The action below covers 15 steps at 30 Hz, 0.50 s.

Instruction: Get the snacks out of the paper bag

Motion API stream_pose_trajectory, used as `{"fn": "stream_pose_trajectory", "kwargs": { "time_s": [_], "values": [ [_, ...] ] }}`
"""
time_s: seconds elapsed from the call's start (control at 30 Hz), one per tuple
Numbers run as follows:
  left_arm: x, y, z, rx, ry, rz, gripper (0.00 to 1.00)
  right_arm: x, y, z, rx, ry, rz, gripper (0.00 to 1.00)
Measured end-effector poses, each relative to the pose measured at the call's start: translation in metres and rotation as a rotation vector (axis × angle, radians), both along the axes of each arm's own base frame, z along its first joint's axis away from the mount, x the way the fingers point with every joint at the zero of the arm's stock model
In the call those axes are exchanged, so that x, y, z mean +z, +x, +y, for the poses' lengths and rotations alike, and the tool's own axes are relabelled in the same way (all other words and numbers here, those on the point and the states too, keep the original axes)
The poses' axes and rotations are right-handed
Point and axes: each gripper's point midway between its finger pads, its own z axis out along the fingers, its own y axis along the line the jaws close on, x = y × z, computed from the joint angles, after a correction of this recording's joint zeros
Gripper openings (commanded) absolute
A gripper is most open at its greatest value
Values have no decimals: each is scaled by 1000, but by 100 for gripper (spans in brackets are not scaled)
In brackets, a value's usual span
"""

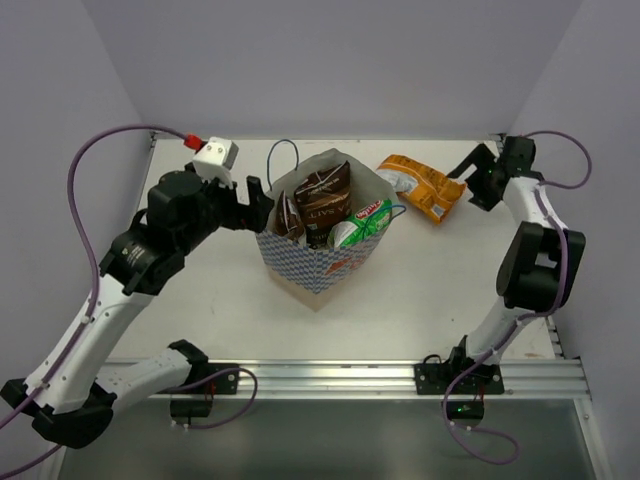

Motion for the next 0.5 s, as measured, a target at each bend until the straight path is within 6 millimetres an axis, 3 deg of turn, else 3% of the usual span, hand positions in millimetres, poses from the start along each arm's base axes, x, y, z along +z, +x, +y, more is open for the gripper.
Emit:
{"fn": "stream_pose_trajectory", "kwargs": {
  "time_s": [0.17, 0.33, 0.43, 0.5],
  "values": [
    [44, 10, -35, -119, -62, -35, 97, 64, -35, -7, -30, -111, -66, 99],
    [73, 9, -105, -265, -61, -46, 96, 130, -80, 2, -38, -157, -190, 99],
    [74, 16, -137, -309, -53, -33, 92, 176, -105, 12, -17, -175, -313, 99],
    [63, 27, -144, -291, -30, -12, 86, 200, -123, 22, 5, -177, -392, 99]
  ]
}}
